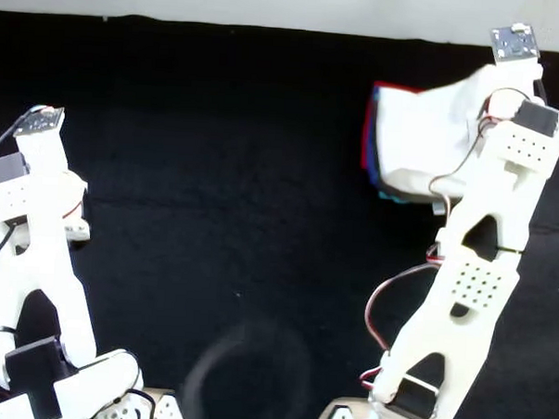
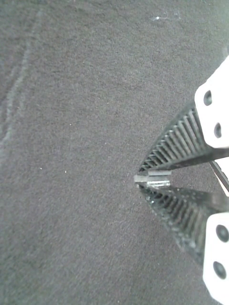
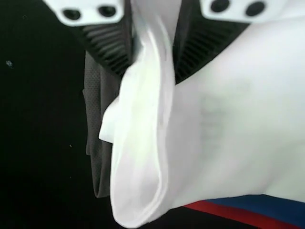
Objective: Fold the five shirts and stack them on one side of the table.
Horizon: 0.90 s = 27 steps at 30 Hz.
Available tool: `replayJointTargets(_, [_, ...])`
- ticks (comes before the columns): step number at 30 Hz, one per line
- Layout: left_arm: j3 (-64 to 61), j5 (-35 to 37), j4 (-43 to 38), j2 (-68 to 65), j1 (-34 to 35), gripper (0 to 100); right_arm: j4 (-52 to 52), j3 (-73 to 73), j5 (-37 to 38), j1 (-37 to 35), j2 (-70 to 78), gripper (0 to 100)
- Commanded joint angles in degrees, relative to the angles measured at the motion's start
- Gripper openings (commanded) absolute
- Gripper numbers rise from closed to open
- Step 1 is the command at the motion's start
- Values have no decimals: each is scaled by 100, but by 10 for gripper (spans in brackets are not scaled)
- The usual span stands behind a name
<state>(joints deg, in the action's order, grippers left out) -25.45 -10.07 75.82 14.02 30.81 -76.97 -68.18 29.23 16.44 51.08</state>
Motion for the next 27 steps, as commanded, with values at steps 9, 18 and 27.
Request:
replayJointTargets(9, [163,-18,-62,48,-84,10,778,-1631,-1169,-31,-338,190])
replayJointTargets(18, [163,-18,-62,40,-84,10,356,-1033,-879,-752,-295,6])
replayJointTargets(27, [163,-35,-53,40,-66,10,2158,-303,-756,48,558,5])
